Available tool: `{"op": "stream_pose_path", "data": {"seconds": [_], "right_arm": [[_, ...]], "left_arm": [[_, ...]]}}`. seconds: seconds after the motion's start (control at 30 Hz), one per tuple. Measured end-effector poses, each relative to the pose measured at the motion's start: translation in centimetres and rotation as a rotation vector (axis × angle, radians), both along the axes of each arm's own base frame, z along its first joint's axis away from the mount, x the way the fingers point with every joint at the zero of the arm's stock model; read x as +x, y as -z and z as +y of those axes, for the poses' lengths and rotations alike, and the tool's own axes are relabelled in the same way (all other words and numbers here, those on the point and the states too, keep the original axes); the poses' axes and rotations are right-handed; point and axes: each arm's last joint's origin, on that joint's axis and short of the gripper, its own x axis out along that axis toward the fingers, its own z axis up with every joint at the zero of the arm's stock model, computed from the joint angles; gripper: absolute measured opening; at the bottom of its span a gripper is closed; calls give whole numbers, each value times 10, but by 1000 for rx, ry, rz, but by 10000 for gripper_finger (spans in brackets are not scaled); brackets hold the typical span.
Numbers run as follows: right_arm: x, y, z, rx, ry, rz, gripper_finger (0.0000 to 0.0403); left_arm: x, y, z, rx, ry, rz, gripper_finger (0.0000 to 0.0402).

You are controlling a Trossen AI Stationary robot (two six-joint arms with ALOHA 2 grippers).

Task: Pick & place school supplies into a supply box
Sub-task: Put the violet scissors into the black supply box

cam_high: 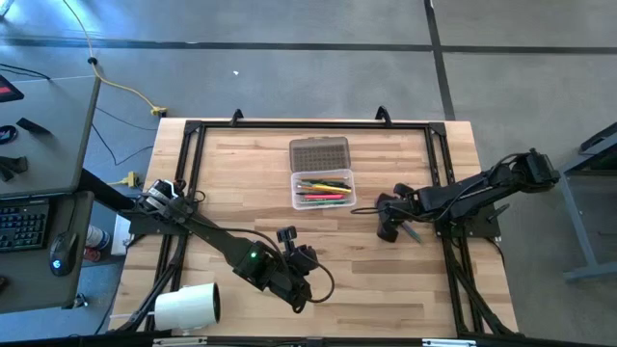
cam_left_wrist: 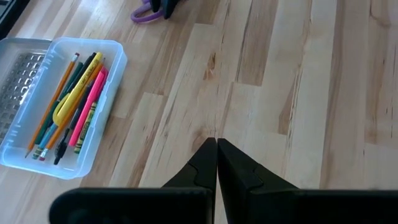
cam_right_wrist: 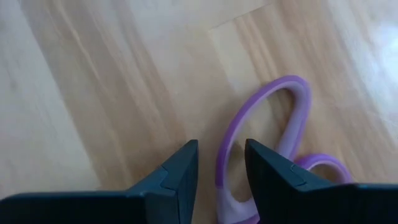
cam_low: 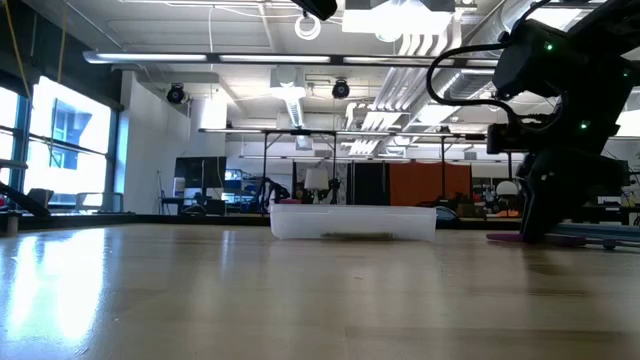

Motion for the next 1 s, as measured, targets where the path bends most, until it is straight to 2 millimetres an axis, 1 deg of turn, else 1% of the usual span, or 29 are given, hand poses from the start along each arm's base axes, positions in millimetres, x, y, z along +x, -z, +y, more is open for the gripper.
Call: {"op": "stream_pose_path", "data": {"seconds": [0.13,0.33,0.4,0.5,0.63,0.67,0.7,0.83,0.93,1.0], "right_arm": [[-1,3,1,36,-55,0,119],[-12,19,0,30,-64,-39,117],[-14,21,0,19,-62,-43,108],[-14,22,2,-1,-73,-64,79],[-10,18,7,-52,-155,-148,19],[-9,17,8,-66,-185,-167,11],[-7,15,9,-68,-205,-193,8],[5,6,14,-65,-270,-337,14],[13,-3,16,-59,-347,-453,5],[19,-10,19,-32,-391,-532,6]], "left_arm": [[0,0,0,15,17,7,46],[1,0,0,43,50,12,46],[1,0,0,54,61,15,46],[1,0,0,68,76,21,46],[2,0,1,80,86,27,46],[2,0,1,81,86,27,46],[2,0,2,81,86,27,46],[3,-1,4,78,82,25,46],[3,-1,4,76,82,25,46],[3,-1,4,74,83,26,46]]}}
